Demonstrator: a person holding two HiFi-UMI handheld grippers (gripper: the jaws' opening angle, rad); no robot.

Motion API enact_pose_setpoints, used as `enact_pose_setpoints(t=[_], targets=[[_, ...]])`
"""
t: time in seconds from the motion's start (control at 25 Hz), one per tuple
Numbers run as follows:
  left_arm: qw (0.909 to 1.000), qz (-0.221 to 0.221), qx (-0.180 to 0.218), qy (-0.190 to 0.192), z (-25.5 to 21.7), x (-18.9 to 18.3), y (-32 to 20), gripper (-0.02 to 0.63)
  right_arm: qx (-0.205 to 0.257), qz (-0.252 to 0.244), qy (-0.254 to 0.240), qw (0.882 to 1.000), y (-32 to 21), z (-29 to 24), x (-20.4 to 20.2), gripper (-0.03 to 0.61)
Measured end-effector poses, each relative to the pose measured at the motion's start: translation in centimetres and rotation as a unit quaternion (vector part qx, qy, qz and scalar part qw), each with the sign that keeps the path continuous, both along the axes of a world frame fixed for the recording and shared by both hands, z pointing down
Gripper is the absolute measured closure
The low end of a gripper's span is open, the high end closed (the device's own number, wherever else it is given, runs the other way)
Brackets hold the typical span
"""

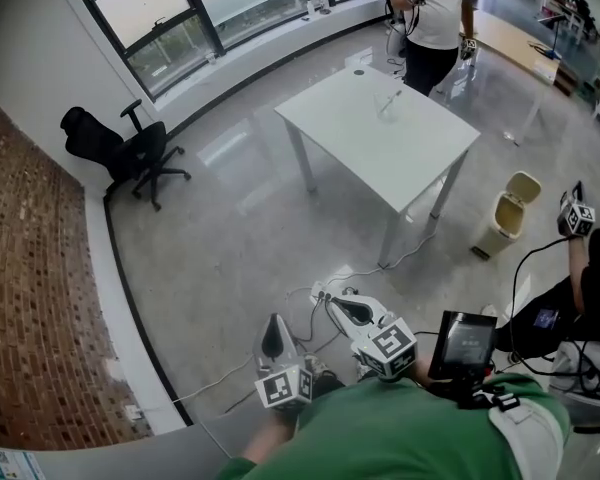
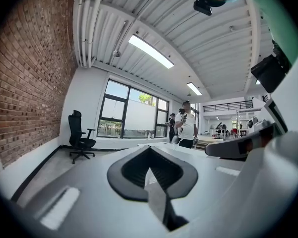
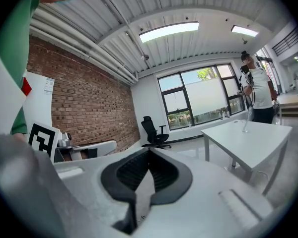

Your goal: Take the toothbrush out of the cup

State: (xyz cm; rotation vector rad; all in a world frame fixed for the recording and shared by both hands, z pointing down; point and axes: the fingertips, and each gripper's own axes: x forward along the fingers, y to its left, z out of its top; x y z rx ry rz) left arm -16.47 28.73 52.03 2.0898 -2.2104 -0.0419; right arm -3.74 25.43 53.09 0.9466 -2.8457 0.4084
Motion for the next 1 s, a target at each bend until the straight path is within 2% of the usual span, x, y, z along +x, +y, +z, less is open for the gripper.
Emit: enact_pose_setpoints(t=[0.32,0.68,1.0], targets=[[0.9994,0.032,0.012,0.004,-1.1,-4.3,-3.9,0.607,0.017,0.020,0.003,1.000,-3.3,-1.3,-4.8,0.575],[0.9976,0.068,0.007,0.009,-0.3,-10.6,-7.1,0.607,0.018,0.042,-0.006,0.999,-6.1,-0.9,-12.1,0.575],[0.9964,0.081,0.003,0.024,0.2,-12.9,-9.9,0.607,0.008,0.049,0.009,0.999,-8.4,-0.5,-14.6,0.575]])
